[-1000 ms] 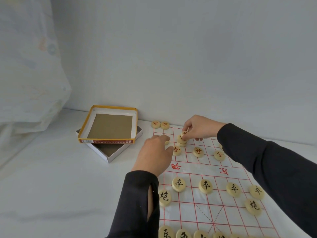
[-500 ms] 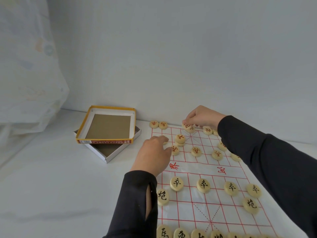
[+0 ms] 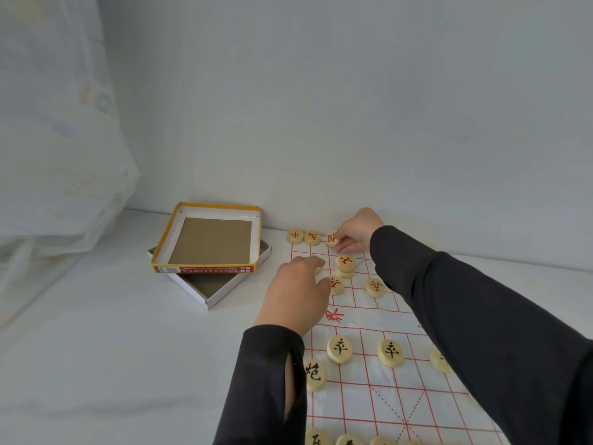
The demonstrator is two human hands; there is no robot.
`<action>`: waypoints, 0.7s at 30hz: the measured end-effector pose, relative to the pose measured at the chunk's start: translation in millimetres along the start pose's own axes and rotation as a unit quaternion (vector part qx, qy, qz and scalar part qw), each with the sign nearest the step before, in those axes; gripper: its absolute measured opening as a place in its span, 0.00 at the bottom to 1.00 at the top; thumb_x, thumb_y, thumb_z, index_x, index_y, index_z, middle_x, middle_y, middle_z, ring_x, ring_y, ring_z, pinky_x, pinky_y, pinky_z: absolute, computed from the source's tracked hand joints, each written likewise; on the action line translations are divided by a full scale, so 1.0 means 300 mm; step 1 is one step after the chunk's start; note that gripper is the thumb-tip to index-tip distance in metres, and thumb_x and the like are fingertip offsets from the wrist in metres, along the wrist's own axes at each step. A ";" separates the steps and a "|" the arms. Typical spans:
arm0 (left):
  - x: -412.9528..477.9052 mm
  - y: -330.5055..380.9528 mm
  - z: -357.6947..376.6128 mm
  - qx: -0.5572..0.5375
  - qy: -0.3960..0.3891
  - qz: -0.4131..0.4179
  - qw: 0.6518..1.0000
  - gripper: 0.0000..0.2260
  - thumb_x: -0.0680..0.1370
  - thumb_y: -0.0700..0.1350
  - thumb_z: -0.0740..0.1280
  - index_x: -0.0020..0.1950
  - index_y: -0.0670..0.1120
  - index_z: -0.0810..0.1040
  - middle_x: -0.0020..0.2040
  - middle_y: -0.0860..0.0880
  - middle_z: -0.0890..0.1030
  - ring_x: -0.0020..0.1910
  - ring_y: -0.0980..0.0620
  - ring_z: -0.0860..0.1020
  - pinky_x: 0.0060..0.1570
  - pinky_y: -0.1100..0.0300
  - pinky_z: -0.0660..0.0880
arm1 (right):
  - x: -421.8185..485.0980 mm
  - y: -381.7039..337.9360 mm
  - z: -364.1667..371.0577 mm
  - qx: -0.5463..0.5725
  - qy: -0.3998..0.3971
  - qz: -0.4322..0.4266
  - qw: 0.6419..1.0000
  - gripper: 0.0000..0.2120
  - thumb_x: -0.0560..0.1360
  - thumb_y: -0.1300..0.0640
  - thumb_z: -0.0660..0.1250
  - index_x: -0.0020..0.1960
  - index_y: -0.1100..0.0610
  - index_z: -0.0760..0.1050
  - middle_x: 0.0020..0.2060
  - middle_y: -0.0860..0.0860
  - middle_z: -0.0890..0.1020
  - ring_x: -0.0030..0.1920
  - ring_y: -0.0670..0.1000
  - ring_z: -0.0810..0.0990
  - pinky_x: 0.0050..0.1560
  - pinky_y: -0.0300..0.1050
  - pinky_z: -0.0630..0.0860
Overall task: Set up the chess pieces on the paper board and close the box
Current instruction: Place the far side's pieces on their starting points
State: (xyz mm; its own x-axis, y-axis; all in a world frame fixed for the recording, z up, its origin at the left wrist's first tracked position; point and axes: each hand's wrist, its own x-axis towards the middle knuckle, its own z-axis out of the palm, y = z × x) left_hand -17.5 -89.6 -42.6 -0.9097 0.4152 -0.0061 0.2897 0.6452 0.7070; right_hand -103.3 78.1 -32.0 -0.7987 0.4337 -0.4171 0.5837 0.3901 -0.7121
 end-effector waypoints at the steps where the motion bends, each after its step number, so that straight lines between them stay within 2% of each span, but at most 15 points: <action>1: 0.000 0.000 0.000 -0.001 0.000 0.000 1.000 0.18 0.80 0.47 0.58 0.70 0.52 0.67 0.67 0.51 0.70 0.64 0.52 0.69 0.59 0.61 0.67 | 0.003 -0.002 0.006 0.010 -0.002 0.006 1.000 0.10 0.75 0.69 0.65 0.55 0.70 0.72 0.36 0.62 0.80 0.36 0.54 0.81 0.43 0.45 0.80; 5: 0.002 0.001 0.003 0.002 -0.004 0.000 1.000 0.18 0.80 0.47 0.58 0.70 0.51 0.67 0.68 0.51 0.70 0.65 0.52 0.69 0.60 0.61 0.67 | 0.017 -0.006 0.022 -0.011 0.004 0.008 1.000 0.08 0.76 0.68 0.64 0.54 0.69 0.72 0.33 0.60 0.79 0.40 0.56 0.81 0.49 0.47 0.80; 8: 0.003 0.002 0.004 0.003 -0.006 -0.001 1.000 0.18 0.80 0.47 0.58 0.71 0.51 0.67 0.68 0.51 0.70 0.65 0.52 0.68 0.60 0.61 0.67 | 0.030 -0.010 0.033 -0.089 0.028 -0.014 0.996 0.04 0.75 0.66 0.65 0.46 0.66 0.70 0.32 0.59 0.79 0.42 0.57 0.83 0.52 0.52 0.80; 12: 0.003 0.005 0.008 0.003 -0.010 -0.004 1.000 0.18 0.80 0.47 0.58 0.71 0.51 0.66 0.68 0.51 0.69 0.65 0.51 0.68 0.61 0.60 0.67 | 0.047 -0.010 0.039 -0.206 0.058 -0.045 0.976 0.07 0.75 0.64 0.64 0.39 0.62 0.69 0.36 0.58 0.81 0.44 0.58 0.84 0.51 0.50 0.80; 14: 0.003 0.007 0.010 0.004 -0.012 -0.005 1.000 0.18 0.80 0.47 0.58 0.71 0.51 0.66 0.69 0.51 0.69 0.66 0.51 0.68 0.62 0.59 0.67 | 0.048 -0.013 0.038 -0.265 0.075 -0.075 0.958 0.07 0.74 0.63 0.65 0.38 0.60 0.71 0.38 0.57 0.81 0.43 0.57 0.83 0.45 0.46 0.80; 16: 0.004 0.004 0.009 0.004 -0.012 -0.004 1.000 0.18 0.80 0.47 0.58 0.71 0.51 0.66 0.69 0.51 0.69 0.66 0.51 0.68 0.61 0.60 0.67 | 0.040 -0.012 0.033 -0.302 0.090 -0.105 0.943 0.05 0.73 0.62 0.65 0.39 0.60 0.73 0.36 0.56 0.80 0.39 0.55 0.81 0.37 0.42 0.76; 18: 0.004 0.001 0.007 0.004 -0.013 -0.004 1.000 0.18 0.80 0.47 0.58 0.71 0.51 0.66 0.69 0.51 0.69 0.66 0.52 0.68 0.61 0.61 0.67 | 0.030 -0.007 0.016 -0.313 0.104 -0.141 0.933 0.05 0.73 0.61 0.64 0.42 0.62 0.76 0.37 0.57 0.81 0.36 0.54 0.79 0.33 0.41 0.74; 21: 0.004 0.000 0.008 0.005 -0.017 -0.001 1.000 0.18 0.80 0.47 0.58 0.71 0.51 0.66 0.69 0.51 0.69 0.66 0.52 0.68 0.62 0.60 0.67 | -0.011 0.007 -0.028 -0.331 0.045 -0.179 0.926 0.10 0.75 0.56 0.65 0.47 0.63 0.79 0.43 0.58 0.83 0.38 0.54 0.79 0.38 0.45 0.77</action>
State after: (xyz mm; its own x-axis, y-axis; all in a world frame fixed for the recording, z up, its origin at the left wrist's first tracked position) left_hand -17.9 -87.6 -44.3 -0.9000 0.4348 -0.0309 0.2911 0.6523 0.6998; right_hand -98.2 84.2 -27.5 -0.9599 0.2357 -0.1516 0.2705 0.9206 -0.2816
